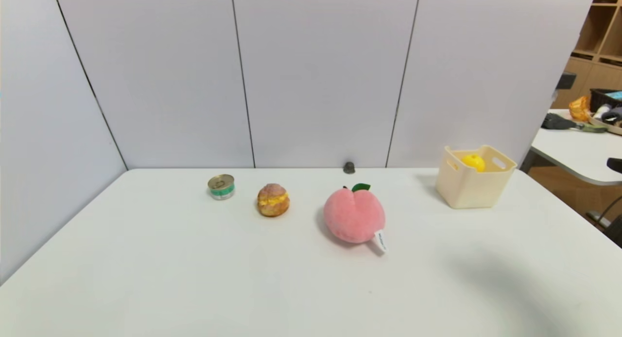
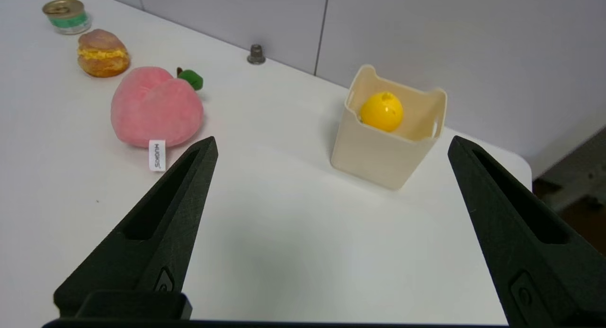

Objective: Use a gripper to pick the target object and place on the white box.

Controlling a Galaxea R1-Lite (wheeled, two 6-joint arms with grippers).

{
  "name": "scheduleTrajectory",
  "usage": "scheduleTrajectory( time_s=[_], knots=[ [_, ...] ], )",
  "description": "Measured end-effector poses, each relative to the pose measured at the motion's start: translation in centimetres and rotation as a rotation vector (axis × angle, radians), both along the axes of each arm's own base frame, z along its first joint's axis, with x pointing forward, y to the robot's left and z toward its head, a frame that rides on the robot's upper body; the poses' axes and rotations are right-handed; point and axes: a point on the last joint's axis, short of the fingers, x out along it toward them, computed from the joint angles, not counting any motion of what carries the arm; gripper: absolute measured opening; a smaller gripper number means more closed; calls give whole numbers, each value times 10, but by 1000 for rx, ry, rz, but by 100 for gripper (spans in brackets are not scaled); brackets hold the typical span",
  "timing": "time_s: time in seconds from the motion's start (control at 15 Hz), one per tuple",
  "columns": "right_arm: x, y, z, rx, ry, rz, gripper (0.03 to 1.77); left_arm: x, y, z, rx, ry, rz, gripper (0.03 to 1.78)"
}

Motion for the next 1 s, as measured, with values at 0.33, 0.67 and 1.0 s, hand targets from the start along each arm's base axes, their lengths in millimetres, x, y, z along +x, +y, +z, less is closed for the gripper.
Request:
scheduleTrajectory(
  time_s=[0.33, 0.67, 1.0],
  knots=[
    [-69, 46, -44, 52, 32, -287, 169, 0, 0, 0, 0, 0, 0, 169],
    [-110, 63, -75, 66, -41, -436, 169, 0, 0, 0, 0, 0, 0, 169],
    [-136, 64, -124, 77, -98, -481, 169, 0, 0, 0, 0, 0, 0, 169]
  ],
)
